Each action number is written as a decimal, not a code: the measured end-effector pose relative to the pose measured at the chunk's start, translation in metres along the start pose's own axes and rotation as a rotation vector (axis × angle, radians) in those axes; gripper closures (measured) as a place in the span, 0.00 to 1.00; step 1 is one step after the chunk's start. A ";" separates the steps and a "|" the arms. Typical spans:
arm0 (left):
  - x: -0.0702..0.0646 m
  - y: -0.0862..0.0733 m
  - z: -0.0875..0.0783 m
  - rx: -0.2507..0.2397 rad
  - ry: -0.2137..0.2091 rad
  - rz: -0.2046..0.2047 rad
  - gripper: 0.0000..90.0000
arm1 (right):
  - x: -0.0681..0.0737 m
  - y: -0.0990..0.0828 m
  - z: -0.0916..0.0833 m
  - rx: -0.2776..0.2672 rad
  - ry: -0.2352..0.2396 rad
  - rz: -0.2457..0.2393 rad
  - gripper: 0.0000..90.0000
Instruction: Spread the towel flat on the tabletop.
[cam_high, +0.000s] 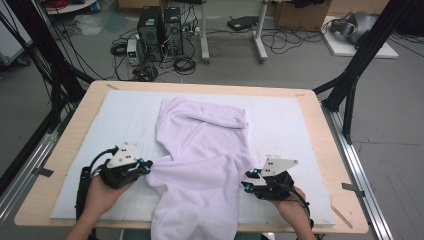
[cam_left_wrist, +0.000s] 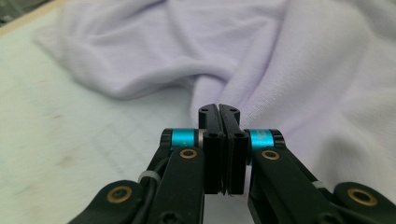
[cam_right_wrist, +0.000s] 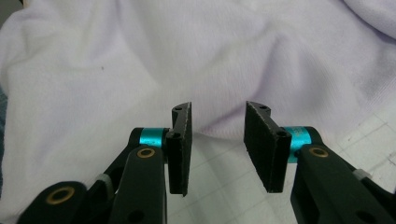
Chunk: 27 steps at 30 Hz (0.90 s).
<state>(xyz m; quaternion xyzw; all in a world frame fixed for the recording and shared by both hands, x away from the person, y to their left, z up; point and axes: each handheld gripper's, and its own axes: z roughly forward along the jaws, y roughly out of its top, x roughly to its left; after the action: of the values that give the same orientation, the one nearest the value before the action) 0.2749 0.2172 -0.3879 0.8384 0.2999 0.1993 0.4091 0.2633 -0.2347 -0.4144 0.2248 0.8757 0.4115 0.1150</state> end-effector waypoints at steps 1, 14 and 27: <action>0.005 -0.001 0.000 -0.001 0.014 -0.018 0.98 | 0.000 0.000 0.001 0.005 -0.002 0.001 0.69; -0.016 -0.021 0.035 0.078 -0.139 -0.052 0.67 | 0.004 0.009 0.018 0.002 -0.027 -0.034 0.74; -0.024 -0.031 0.046 0.110 -0.179 -0.015 0.93 | -0.006 0.012 0.049 0.126 0.021 -0.045 0.79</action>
<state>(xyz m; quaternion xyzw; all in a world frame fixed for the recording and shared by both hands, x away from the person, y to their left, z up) 0.2734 0.1906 -0.4414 0.8718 0.2788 0.1038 0.3891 0.2907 -0.1979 -0.4355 0.2075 0.9059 0.3552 0.1007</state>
